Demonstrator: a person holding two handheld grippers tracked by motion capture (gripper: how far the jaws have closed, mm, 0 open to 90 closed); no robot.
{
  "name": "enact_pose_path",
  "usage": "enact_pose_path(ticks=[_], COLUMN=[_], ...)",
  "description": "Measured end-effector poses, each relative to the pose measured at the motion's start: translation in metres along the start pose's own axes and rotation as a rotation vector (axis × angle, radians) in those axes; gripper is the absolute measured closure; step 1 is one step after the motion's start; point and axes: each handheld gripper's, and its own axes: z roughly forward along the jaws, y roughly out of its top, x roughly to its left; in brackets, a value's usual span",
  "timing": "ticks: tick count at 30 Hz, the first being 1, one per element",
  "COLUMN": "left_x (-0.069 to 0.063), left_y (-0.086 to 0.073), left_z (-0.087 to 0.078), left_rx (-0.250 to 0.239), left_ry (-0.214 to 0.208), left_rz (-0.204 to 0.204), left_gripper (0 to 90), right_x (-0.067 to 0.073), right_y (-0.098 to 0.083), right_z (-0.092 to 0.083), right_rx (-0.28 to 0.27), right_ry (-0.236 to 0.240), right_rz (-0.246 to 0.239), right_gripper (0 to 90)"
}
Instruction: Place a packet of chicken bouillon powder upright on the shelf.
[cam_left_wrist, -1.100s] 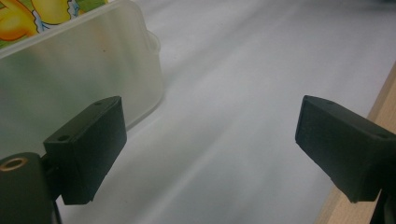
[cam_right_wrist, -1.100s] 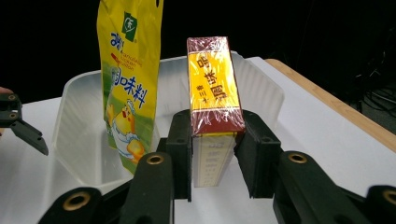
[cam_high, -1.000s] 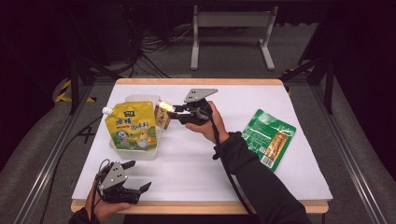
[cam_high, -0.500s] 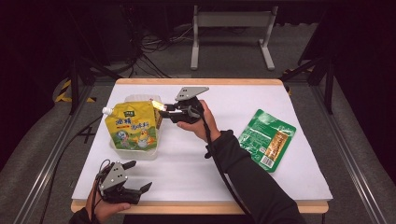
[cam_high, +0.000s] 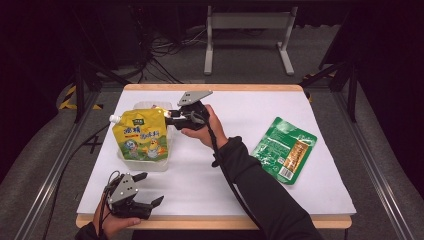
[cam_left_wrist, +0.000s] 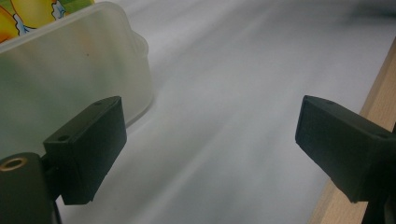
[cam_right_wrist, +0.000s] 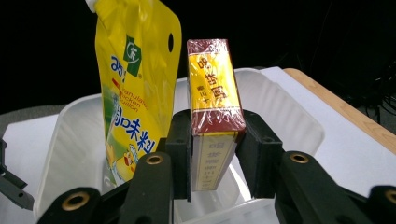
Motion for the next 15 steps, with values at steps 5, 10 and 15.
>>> enact_pose_path(ticks=[5, 10, 15], left_x=[-0.001, -0.002, -0.002], left_y=[0.0, 0.0, 0.0], left_z=[0.0, 0.001, 0.002], left_rx=[0.005, 0.007, 0.01], left_ry=[-0.003, -0.005, -0.008], left_rz=[0.002, 0.003, 0.007], left_gripper=[9.6, 9.6, 9.7], right_x=[-0.001, -0.002, -0.001], right_y=[-0.007, -0.012, -0.011], right_z=[0.01, 0.013, 0.01], right_rx=[0.064, 0.074, 0.061], right_ry=[0.009, 0.005, -0.006], right_rz=[-0.01, -0.003, 0.009], right_gripper=[67.5, 66.5, 63.9])
